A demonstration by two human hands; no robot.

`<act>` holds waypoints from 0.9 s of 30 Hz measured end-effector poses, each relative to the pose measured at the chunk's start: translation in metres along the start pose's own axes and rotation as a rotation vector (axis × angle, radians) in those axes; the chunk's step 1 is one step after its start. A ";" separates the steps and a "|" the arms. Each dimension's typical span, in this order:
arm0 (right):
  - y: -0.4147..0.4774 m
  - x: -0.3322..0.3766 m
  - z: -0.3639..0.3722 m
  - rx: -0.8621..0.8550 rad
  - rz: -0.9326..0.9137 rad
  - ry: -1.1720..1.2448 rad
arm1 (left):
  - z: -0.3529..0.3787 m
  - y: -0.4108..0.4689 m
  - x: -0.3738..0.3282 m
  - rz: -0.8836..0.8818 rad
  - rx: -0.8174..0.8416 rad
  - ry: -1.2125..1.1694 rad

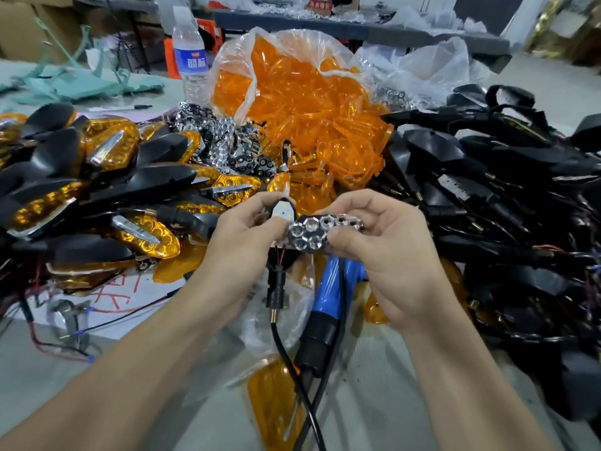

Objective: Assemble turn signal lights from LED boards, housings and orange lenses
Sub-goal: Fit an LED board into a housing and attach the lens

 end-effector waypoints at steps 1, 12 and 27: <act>0.001 0.005 0.001 0.041 -0.029 -0.034 | -0.001 0.000 -0.001 -0.010 -0.003 -0.008; -0.006 0.023 0.023 0.079 -0.191 -0.508 | 0.007 -0.007 -0.009 -0.029 0.124 -0.083; -0.006 0.010 0.027 0.055 -0.038 -0.218 | 0.005 -0.009 -0.004 -0.161 0.086 -0.246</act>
Point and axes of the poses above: each hand's wrist, its own y-axis towards the middle knuckle, its own z-axis out of the palm, x = y × z, the point moved 7 cm from there along y, towards the middle knuckle, and after that the axes turned 4 degrees about x, right-handed, at the moved point
